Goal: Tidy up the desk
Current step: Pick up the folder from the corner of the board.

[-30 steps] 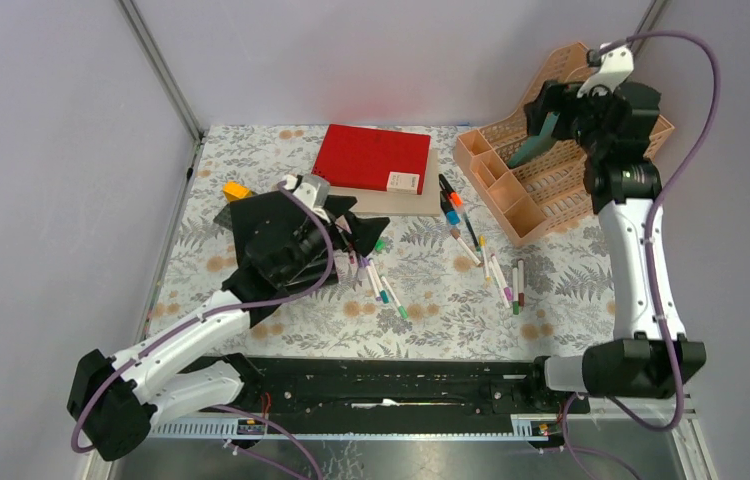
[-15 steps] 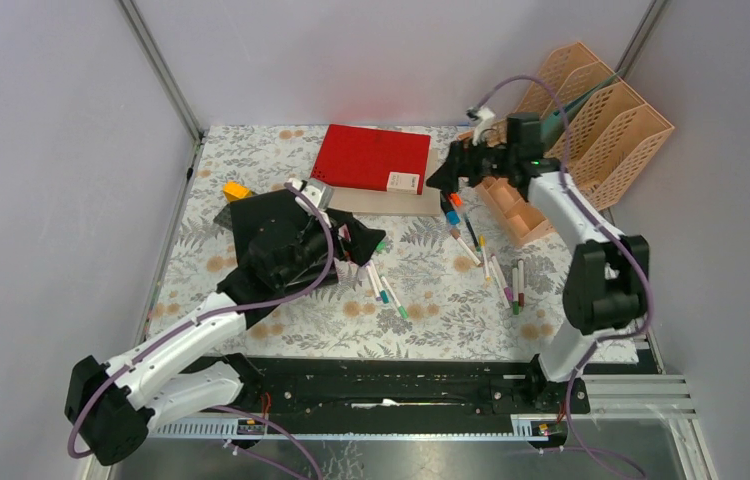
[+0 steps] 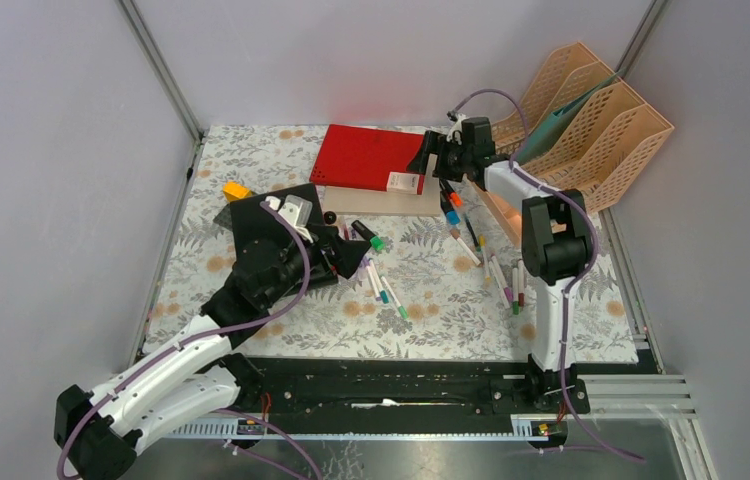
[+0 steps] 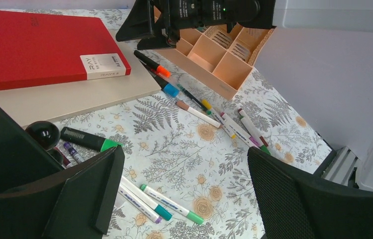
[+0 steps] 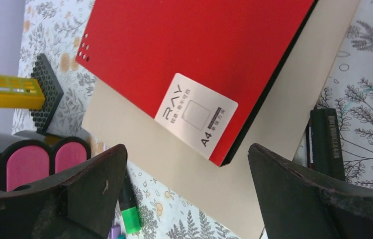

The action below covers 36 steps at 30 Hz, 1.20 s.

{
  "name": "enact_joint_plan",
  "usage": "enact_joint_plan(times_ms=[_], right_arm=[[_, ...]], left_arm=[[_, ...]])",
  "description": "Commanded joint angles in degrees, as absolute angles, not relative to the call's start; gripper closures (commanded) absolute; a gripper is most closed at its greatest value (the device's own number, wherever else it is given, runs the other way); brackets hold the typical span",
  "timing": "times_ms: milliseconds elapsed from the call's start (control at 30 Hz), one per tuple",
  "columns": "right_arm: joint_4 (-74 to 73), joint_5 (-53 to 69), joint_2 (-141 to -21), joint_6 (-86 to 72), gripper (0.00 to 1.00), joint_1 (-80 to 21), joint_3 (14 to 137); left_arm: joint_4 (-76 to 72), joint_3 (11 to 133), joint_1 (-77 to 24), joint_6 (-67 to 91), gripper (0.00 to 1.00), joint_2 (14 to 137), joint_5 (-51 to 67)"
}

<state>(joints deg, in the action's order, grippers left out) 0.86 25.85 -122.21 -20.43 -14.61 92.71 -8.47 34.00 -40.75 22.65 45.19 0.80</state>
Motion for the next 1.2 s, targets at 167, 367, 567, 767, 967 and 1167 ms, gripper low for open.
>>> enact_joint_plan(times_ms=[167, 367, 567, 767, 967, 1167], right_arm=[[4.0, 19.6, -128.3, -28.4, 0.04, -15.4, 98.5], [3.7, 21.9, -132.2, -30.9, 0.05, -15.5, 101.2], [3.7, 23.5, -134.1, -32.7, 0.09, -15.5, 102.8], [4.4, 25.7, -135.0, -34.4, 0.16, -15.5, 103.5], [5.3, 26.2, -134.8, -35.9, 0.22, -15.5, 102.3], [7.2, 28.6, -137.4, -41.1, 0.25, -15.3, 102.6]], left_arm=[[-10.1, 33.2, -40.5, 23.4, 0.01, 45.0, -2.1], [-10.6, 33.5, -40.5, 23.3, 0.01, 46.0, -1.8], [-10.6, 33.0, -40.5, 23.4, 0.01, 45.9, -2.0], [-10.9, 32.8, -40.5, 23.4, 0.01, 45.8, -1.8], [-11.5, 32.4, -40.5, 23.5, 0.01, 45.9, -1.6], [-12.0, 32.3, -40.5, 24.5, 0.01, 45.8, -0.8]])
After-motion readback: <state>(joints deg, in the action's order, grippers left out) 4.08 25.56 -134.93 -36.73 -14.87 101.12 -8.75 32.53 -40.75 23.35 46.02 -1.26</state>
